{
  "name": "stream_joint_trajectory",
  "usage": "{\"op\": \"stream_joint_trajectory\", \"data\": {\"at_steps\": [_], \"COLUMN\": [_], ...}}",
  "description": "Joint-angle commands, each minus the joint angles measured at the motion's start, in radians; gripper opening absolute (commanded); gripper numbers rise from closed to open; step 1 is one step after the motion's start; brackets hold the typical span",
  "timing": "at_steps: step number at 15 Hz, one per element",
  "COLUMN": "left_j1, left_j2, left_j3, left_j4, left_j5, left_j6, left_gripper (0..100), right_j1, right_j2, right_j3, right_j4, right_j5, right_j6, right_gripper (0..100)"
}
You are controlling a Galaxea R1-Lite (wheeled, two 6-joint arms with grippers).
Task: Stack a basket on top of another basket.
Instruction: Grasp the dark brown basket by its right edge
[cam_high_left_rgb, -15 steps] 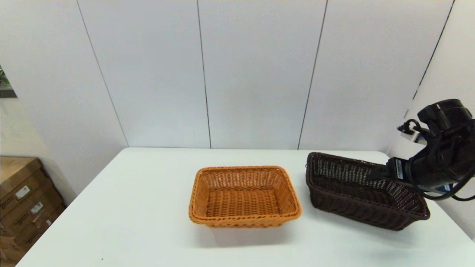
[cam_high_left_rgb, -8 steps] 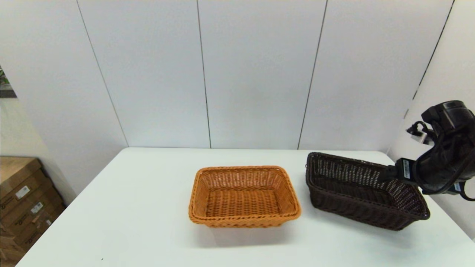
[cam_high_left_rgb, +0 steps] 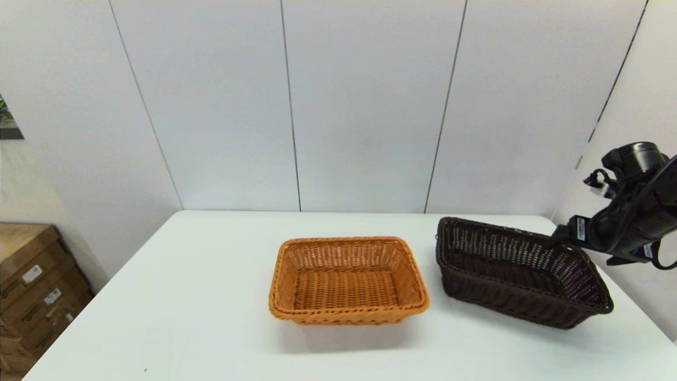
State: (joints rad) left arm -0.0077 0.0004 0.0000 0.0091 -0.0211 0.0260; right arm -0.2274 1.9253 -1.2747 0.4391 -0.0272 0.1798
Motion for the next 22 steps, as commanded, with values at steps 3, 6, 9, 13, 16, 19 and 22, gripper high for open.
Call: {"op": "stream_joint_trajectory", "data": {"at_steps": [3, 6, 9, 13, 16, 19, 22], "left_j1": [0.0, 0.0, 0.0, 0.0, 0.0, 0.0, 0.0], "left_j2": [-0.002, -0.002, -0.002, -0.002, -0.002, -0.002, -0.002], "left_j3": [0.002, 0.002, 0.002, 0.002, 0.002, 0.002, 0.002], "left_j4": [0.0, 0.0, 0.0, 0.0, 0.0, 0.0, 0.0], "left_j5": [0.0, 0.0, 0.0, 0.0, 0.0, 0.0, 0.0], "left_j6": [0.0, 0.0, 0.0, 0.0, 0.0, 0.0, 0.0], "left_gripper": [100, 100, 100, 100, 100, 100, 100], "right_j1": [-0.073, -0.108, -0.113, -0.113, -0.113, -0.121, -0.124], "right_j2": [0.121, 0.152, 0.176, 0.216, 0.245, 0.27, 0.293], "right_j3": [-0.041, -0.069, -0.069, -0.069, -0.072, -0.08, -0.098], "right_j4": [-0.003, -0.002, -0.002, 0.0, -0.007, -0.007, -0.007], "right_j5": [-0.013, -0.013, -0.013, -0.013, -0.013, -0.013, -0.013], "right_j6": [-0.037, -0.056, -0.077, -0.102, -0.108, -0.115, -0.118], "right_gripper": [100, 100, 100, 100, 100, 100, 100]}}
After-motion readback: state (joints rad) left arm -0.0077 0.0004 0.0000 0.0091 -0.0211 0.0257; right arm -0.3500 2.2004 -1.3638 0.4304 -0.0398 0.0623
